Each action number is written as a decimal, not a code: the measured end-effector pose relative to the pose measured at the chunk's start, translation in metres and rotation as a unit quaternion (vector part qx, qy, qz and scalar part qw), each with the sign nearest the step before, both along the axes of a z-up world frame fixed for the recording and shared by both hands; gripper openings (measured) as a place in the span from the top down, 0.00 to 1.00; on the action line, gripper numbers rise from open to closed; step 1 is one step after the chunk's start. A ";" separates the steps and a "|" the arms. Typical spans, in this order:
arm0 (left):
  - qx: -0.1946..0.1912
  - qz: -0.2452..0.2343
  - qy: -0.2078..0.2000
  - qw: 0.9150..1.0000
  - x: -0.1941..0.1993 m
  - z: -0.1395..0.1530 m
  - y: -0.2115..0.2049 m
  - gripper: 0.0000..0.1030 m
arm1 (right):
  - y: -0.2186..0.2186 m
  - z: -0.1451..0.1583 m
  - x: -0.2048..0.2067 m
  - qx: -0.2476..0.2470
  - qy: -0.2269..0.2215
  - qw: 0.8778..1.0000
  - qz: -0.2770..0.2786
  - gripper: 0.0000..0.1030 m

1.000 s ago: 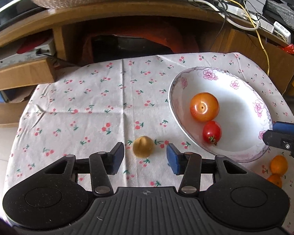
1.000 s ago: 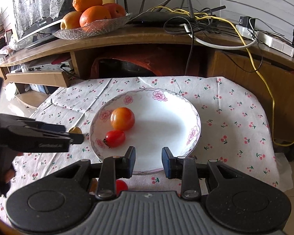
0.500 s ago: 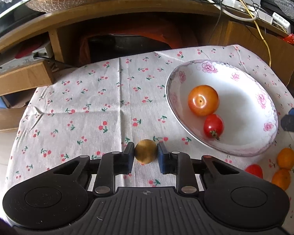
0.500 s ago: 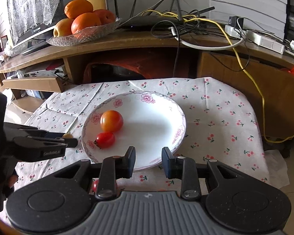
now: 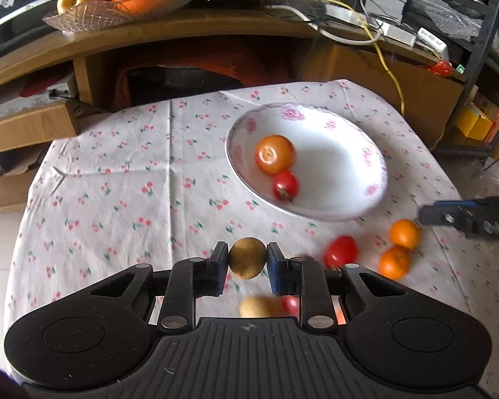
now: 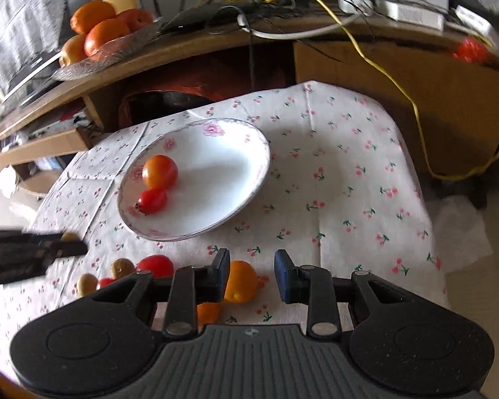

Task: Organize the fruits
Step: 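Grasp the mandarin orange with right tool while left tool lifts the tan fruit, then carry the tan fruit in left tool to the bowl while right tool carries the mandarin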

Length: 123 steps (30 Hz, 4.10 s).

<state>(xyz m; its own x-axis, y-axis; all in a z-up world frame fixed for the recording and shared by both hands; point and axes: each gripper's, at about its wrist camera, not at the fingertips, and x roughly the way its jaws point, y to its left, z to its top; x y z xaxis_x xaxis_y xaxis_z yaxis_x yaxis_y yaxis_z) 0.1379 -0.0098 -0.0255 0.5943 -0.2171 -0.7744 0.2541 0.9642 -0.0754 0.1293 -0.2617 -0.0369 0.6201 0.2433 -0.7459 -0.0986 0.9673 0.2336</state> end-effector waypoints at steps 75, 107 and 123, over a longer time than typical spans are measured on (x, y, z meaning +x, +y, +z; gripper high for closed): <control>0.037 -0.109 0.033 0.993 -0.062 -0.035 -0.048 0.67 | 0.052 -0.028 -0.084 -0.080 0.055 0.991 0.089 0.69; -0.009 -0.075 -0.001 0.997 -0.049 -0.001 -0.045 0.69 | 0.059 0.010 -0.062 -0.040 -0.007 0.997 0.068 0.68; -0.009 -0.047 -0.025 0.999 0.003 0.010 -0.045 0.69 | 0.060 0.020 -0.009 -0.028 -0.032 0.998 0.041 0.68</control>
